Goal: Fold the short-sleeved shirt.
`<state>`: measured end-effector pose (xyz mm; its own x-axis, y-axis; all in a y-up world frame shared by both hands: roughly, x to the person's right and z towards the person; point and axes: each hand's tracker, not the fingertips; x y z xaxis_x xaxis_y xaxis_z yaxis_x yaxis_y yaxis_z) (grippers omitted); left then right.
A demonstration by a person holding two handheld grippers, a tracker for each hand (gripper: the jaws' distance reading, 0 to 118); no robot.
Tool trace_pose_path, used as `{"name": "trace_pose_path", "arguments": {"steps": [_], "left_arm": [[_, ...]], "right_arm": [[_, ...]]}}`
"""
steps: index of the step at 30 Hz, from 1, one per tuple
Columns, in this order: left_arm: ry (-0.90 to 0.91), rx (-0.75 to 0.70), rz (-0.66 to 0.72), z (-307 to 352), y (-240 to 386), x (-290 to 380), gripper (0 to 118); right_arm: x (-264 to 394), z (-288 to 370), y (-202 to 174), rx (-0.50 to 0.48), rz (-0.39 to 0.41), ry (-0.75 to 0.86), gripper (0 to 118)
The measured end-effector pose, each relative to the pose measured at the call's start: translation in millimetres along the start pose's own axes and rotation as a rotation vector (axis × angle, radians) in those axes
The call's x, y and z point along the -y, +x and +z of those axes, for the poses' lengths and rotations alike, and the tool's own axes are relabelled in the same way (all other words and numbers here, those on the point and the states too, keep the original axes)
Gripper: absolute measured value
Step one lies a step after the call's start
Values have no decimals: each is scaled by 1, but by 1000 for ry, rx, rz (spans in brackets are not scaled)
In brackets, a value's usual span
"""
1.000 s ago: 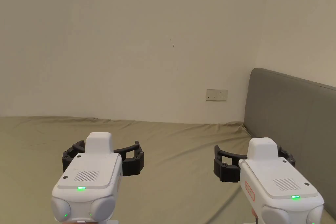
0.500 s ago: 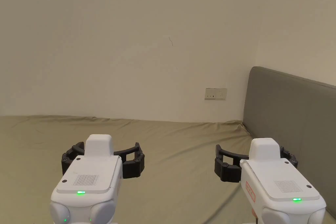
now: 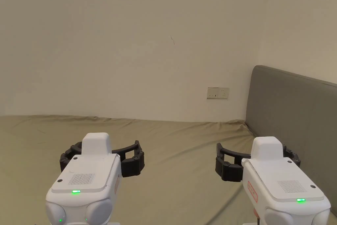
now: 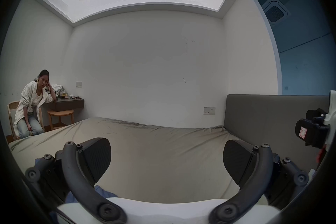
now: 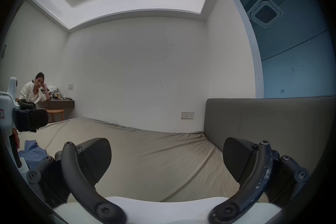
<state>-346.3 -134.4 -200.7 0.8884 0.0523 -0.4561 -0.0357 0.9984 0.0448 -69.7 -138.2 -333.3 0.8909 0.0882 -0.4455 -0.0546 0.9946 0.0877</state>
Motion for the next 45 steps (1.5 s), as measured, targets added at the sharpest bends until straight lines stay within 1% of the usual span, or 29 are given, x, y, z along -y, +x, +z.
{"name": "trace_pose_path", "arguments": {"steps": [4,7,8,9,10,11,12,13,14,15,17,20,22,24,26,30,31,33,36,38,39,40,41,42,43,44,45], "left_arm": [[-16,11,11,0,2,1,118],[-12,8,-19,3,6,3,118],[-9,3,-26,4,7,4,117],[1,1,-29,7,8,5,109],[18,-6,-35,8,9,6,80],[30,-17,-41,10,11,6,42],[29,-29,-55,10,13,6,3],[51,-64,-66,10,16,6,0],[51,-45,-60,12,18,5,0],[46,-19,-63,13,20,3,0],[48,5,-52,15,24,1,0],[56,-12,-64,19,22,-1,0],[52,-37,-36,21,5,-4,0],[46,-96,-25,27,-20,-7,0],[51,-195,-37,38,-56,-10,0],[40,-419,-57,77,-140,-16,0],[29,-470,-68,87,-159,-16,0],[0,-546,-67,101,-189,-14,0],[-68,-561,-54,111,-213,-4,0],[-160,-548,-55,100,-221,13,0],[-202,-524,-41,93,-224,21,2],[-282,-497,-22,81,-227,33,19],[-342,-470,-9,70,-229,45,47],[-407,-441,9,50,-240,67,85],[-491,-412,31,35,-243,85,118],[-568,-390,44,24,-245,101,115],[-580,-358,43,20,-243,116,112]], "right_arm": [[2,2,0,26,3,3,118],[3,7,3,29,-12,6,118],[3,8,3,27,-16,6,118],[3,10,4,28,-14,7,118],[4,13,4,29,-8,13,100],[5,16,4,28,0,25,73],[5,18,3,31,9,27,35],[5,18,3,56,25,21,2],[5,19,5,86,30,28,0],[2,25,4,94,20,41,0],[1,24,12,75,-28,22,0],[2,20,9,88,-5,23,0],[0,17,-3,47,-1,28,0],[-3,8,-24,-15,-12,40,0],[-7,-2,-54,-91,-27,52,0],[-11,-16,-129,-283,-61,57,0],[-6,-29,-146,-326,-66,55,0],[-3,-29,-174,-391,-56,50,0],[7,-30,-203,-457,-40,33,0],[14,-32,-210,-462,-29,17,0],[15,-30,-212,-465,-23,7,0],[20,-34,-212,-460,-12,-5,0],[24,-38,-211,-451,-1,-17,0],[28,-42,-210,-442,5,-32,0],[32,-45,-207,-435,7,-52,0],[36,-50,-204,-428,1,-71,0],[40,-55,-202,-418,0,-86,0]]}}
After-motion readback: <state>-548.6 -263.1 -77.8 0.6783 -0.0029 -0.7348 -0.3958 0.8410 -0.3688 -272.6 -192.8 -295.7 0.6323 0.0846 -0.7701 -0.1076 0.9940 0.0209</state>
